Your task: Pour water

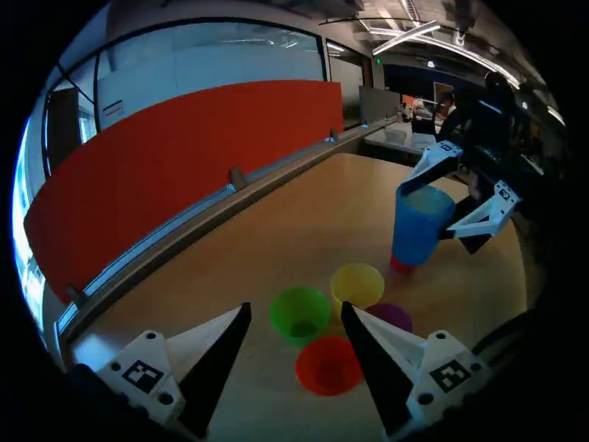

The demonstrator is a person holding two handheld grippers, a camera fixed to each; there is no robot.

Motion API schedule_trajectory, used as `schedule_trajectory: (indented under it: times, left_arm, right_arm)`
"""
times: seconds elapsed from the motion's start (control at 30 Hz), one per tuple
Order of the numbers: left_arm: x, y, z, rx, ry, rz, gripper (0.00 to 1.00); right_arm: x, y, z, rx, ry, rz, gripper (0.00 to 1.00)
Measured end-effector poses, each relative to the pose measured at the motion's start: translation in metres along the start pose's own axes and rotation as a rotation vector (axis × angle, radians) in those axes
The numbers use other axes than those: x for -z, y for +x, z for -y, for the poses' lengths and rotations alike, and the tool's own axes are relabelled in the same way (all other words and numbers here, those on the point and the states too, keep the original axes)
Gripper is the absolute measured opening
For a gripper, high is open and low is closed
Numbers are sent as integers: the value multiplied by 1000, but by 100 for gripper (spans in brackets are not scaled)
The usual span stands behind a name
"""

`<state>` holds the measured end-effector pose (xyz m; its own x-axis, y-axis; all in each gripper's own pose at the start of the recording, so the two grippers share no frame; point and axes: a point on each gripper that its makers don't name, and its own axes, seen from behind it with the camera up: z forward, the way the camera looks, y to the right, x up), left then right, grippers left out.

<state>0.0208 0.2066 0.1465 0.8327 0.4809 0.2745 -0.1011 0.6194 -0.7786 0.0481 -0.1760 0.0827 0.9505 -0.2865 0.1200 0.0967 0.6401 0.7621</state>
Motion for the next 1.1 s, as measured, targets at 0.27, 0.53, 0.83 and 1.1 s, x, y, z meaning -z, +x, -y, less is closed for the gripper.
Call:
schedule_trajectory:
  times: [0.27, 0.53, 0.83, 1.1]
  left_arm:
    - [-10, -6, -2, -13, -16, 25, 91]
    - [-19, -10, -6, -23, -31, 47, 90]
    - [-33, -18, -6, -36, -46, 86, 91]
    - [-45, -26, -6, -51, -57, 126, 90]
  right_arm:
    - [1, 1, 1, 7, 2, -7, 94]
    - [2, 7, -1, -4, -1, -31, 94]
    - [5, 7, -3, -2, -5, -41, 94]
    - [5, 4, -6, -5, 0, -44, 94]
